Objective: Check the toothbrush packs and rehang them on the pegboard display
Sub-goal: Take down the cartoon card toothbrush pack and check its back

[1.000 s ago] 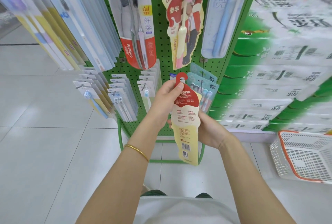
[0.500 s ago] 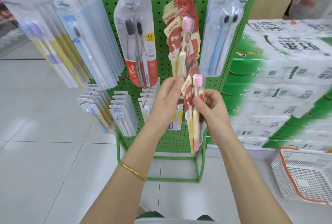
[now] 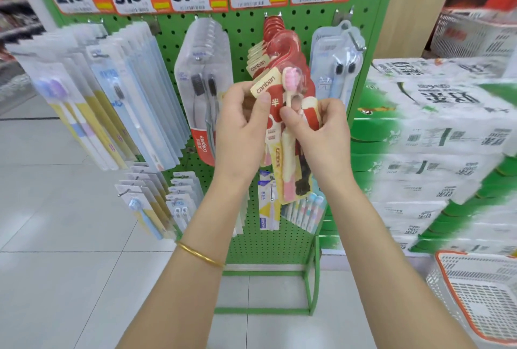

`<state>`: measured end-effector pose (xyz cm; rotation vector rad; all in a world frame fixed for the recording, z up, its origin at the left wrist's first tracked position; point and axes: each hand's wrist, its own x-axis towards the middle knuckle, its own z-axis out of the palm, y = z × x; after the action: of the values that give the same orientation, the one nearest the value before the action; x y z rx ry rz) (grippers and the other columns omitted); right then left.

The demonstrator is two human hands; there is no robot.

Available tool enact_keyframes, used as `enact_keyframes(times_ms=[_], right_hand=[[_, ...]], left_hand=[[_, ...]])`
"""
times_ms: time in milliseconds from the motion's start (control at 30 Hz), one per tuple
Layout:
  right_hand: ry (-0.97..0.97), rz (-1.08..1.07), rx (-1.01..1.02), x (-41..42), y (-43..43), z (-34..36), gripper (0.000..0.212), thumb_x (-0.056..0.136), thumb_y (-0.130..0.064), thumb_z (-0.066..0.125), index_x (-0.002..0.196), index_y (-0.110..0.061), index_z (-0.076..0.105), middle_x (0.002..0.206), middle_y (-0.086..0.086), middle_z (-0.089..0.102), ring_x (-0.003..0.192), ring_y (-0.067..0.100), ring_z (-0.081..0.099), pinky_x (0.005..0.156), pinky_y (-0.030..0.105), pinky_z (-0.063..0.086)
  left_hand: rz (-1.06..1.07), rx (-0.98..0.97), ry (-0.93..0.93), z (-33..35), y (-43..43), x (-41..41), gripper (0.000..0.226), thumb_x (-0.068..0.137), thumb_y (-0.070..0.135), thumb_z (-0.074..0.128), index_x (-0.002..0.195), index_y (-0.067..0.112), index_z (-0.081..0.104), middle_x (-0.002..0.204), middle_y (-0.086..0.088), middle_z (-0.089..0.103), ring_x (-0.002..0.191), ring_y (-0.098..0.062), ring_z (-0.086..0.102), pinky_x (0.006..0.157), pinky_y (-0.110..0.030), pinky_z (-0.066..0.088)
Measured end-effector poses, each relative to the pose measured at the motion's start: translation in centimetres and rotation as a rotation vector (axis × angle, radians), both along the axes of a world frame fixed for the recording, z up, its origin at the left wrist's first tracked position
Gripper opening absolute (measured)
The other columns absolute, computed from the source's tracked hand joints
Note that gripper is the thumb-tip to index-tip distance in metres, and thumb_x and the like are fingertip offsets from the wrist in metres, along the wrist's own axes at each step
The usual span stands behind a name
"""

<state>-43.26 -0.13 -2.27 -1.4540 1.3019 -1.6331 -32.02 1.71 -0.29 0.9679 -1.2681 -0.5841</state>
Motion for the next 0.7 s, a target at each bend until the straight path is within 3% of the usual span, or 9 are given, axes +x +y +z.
enact_keyframes(times_ms=[167,267,467,567,700], right_hand=[[0.059,-0.045,0.030,0.4,-1.0,0.2,0.046,0.074,-0.041,0.076,0.097,-0.014,0.046,0.082,-0.013,0.053,0.068,-0.004,0.051,0.058,0.010,0.039],[0.102,-0.060,0.051,0.5,-1.3,0.1,0.048,0.075,-0.044,0.074,0.100,-0.014,0.046,0.085,-0.012,0.055,0.072,-0.002,0.053,0.057,0.012,0.039],[0.353,-0.114,0.031,0.2,-2.3,-0.1,0.045,0.081,-0.051,0.065,0.102,-0.016,0.047,0.100,-0.001,0.054,0.093,0.017,0.054,0.074,0.032,0.044],[0.419,-0.223,-0.173,-0.2,-2.6,1.1,0.033,0.093,-0.033,0.054,0.111,-0.006,0.053,0.105,0.004,0.052,0.101,0.023,0.050,0.081,0.027,0.036],[0.479,-0.268,-0.337,-0.7,-4.0,4.3,0.027,0.095,-0.008,0.040,0.115,0.001,0.056,0.111,0.014,0.058,0.104,0.027,0.051,0.082,0.023,0.031]], left_hand=[[0.069,0.011,-0.014,-0.4,-1.1,-0.2,0.017,0.094,0.010,0.053,0.097,0.027,0.053,0.088,0.007,0.060,0.079,-0.004,0.057,0.078,-0.028,0.049],[0.122,0.027,-0.064,-0.7,-1.8,-0.3,0.013,0.095,0.011,0.052,0.105,0.020,0.053,0.087,0.010,0.059,0.073,0.001,0.053,0.074,-0.021,0.047],[0.274,0.034,-0.132,-1.0,-3.0,-0.7,0.019,0.094,0.010,0.053,0.112,0.016,0.053,0.078,0.016,0.053,0.067,0.006,0.051,0.068,-0.017,0.043],[0.340,0.035,-0.186,-0.8,-3.2,-0.8,0.020,0.094,0.011,0.052,0.113,0.017,0.052,0.077,0.018,0.049,0.069,0.006,0.050,0.068,-0.021,0.042],[0.376,0.061,-0.251,-0.7,-3.6,-0.8,0.021,0.095,0.014,0.051,0.116,0.016,0.050,0.079,0.017,0.047,0.075,-0.009,0.051,0.075,-0.035,0.046]])
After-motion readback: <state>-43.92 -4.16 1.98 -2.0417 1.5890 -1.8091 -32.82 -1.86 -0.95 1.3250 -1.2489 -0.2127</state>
